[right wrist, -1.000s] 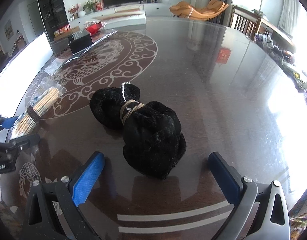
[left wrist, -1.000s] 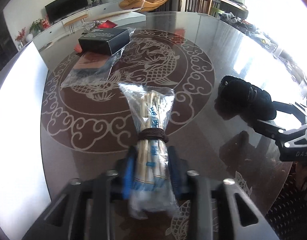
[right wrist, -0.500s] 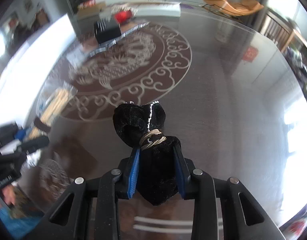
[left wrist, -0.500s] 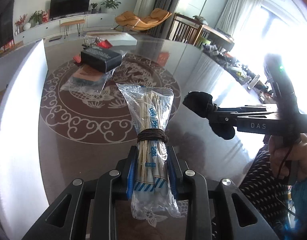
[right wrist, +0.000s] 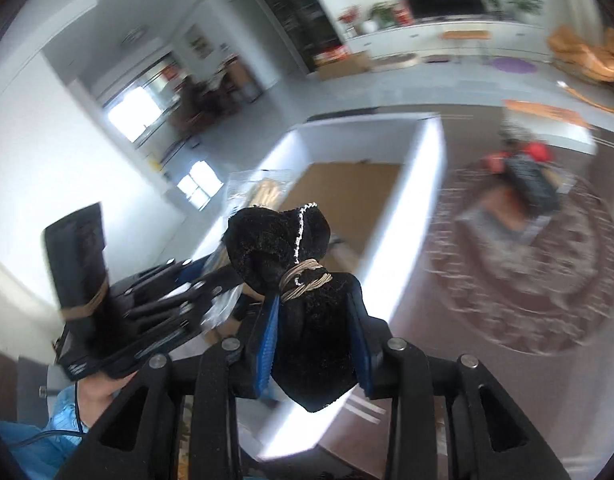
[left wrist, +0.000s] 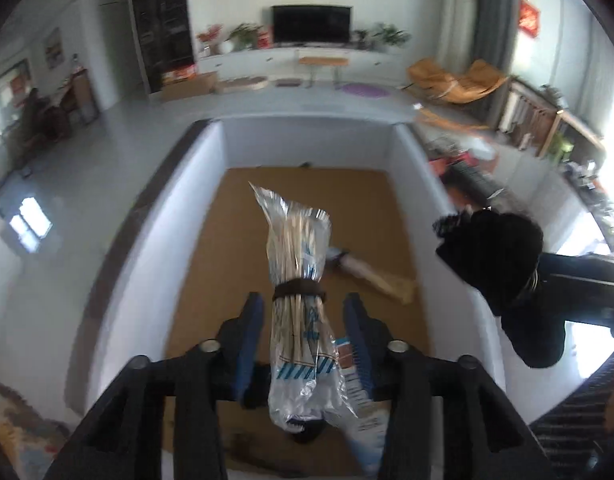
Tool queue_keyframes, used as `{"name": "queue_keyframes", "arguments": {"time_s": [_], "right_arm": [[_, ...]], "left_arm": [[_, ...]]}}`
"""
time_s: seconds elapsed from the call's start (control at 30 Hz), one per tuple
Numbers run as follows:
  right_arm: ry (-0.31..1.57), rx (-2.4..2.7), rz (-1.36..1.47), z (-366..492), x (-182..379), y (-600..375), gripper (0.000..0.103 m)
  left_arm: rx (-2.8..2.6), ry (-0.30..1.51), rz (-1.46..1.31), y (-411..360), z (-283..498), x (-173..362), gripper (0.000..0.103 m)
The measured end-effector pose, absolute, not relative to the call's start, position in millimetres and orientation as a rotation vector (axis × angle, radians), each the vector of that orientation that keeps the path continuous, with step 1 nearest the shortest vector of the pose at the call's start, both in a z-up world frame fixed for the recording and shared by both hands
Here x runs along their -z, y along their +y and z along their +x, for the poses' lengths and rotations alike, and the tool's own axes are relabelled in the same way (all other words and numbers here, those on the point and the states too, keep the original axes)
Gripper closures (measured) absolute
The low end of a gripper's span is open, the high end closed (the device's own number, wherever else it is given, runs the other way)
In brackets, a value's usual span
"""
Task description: Organize objects
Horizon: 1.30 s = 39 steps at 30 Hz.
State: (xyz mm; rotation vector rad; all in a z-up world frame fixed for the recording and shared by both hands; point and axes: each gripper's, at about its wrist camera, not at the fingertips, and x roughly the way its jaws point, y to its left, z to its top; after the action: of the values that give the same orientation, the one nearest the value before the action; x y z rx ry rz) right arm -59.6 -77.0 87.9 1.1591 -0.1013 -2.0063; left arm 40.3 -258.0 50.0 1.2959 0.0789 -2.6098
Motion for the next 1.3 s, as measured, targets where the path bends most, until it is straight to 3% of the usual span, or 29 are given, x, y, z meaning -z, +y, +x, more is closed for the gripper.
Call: {"name": "queue_keyframes", "arguments": {"time_s": [0.03, 0.07, 0.17, 0.27, 0.37, 0.5, 0.6, 0.73, 0.83, 0.97, 1.2, 1.23, 1.3], "right_arm": [[-0.094, 1.993, 1.165, -59.8, -82.0, -89.9, 0.042], [-0.108, 1.974, 1.173, -60.0, -77.1, -97.0, 0.037], [-0.171, 1.974, 1.155, -60.7, -73.1, -84.0, 0.035], [-0.151, 2.154, 1.090, -62.2, -71.8, -35.3, 0.017], [-0.077, 2.426, 1.053, -63.7, -56.9, 26.5, 0.011], [-0.005, 2.709, 1.237, -71.4, -1.6, 119.4, 0.011], [-0.077, 2.815, 1.378, -67.9, 38.5, 183.4, 0.011], [-0.233, 2.864, 1.478, -53.6, 63.0, 235.0, 0.011], [-0.279, 2.863, 1.486, -52.1, 66.4, 244.0, 0.011], [-0.161, 2.862, 1.536, -58.5, 72.9, 235.2, 0.010], [-0.030, 2.825, 1.519, -68.8, 81.4, 216.0, 0.005], [-0.029, 2.822, 1.523, -69.6, 83.6, 215.3, 0.000], [-0.025, 2.832, 1.508, -69.7, 84.3, 213.4, 0.000]], "left_arm": [[2.568, 0.068, 1.300, -266.0, 41.8, -45.4, 0.039], [2.553, 0.083, 1.294, -271.9, 44.7, -43.1, 0.039], [2.601, 0.180, 1.233, -272.6, 50.9, -46.7, 0.033], [2.700, 0.196, 1.201, -241.6, 43.3, -54.6, 0.028], [2.841, 0.183, 1.218, -191.7, 34.3, -60.6, 0.028], [3.099, 0.127, 1.337, -94.5, 27.9, -65.8, 0.025], [3.226, 0.035, 1.487, -26.4, 24.2, -49.3, 0.011], [3.202, -0.001, 1.707, 37.7, 4.2, -1.4, 0.011], [3.090, 0.002, 1.721, 48.1, -21.1, 44.0, 0.011], [2.963, -0.041, 1.671, 36.9, -41.0, 80.2, 0.011], [2.909, -0.153, 1.561, 19.2, -45.8, 90.8, 0.010], [2.905, -0.148, 1.554, 16.5, -47.4, 92.1, 0.008], [2.884, -0.134, 1.554, 13.9, -51.4, 94.5, 0.001]]}}
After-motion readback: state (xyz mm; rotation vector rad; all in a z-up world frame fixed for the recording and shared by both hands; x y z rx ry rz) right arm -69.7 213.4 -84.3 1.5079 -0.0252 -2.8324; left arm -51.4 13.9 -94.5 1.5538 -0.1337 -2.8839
